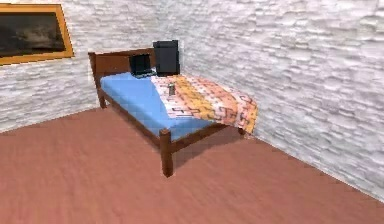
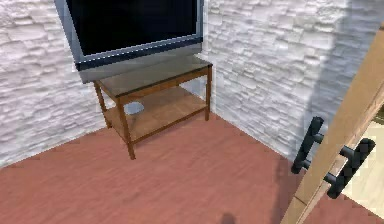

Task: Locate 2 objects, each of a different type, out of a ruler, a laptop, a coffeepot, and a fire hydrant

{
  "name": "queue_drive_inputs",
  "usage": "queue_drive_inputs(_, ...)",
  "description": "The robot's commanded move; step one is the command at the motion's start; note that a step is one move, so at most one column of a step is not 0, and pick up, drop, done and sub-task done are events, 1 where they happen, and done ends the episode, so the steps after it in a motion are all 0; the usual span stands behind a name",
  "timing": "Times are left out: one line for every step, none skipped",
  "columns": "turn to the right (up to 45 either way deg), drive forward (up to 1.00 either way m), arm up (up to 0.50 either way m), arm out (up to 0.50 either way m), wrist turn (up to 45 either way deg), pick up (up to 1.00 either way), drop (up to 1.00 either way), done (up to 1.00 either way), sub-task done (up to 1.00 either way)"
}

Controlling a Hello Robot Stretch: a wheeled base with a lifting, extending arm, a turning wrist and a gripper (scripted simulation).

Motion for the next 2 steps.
queue_drive_inputs(-24.0,0.0,0.0,0.0,0.0,0.0,0.0,0.0,0.0)
queue_drive_inputs(-3.0,0.0,0.0,0.0,0.0,0.0,0.0,0.0,0.0)
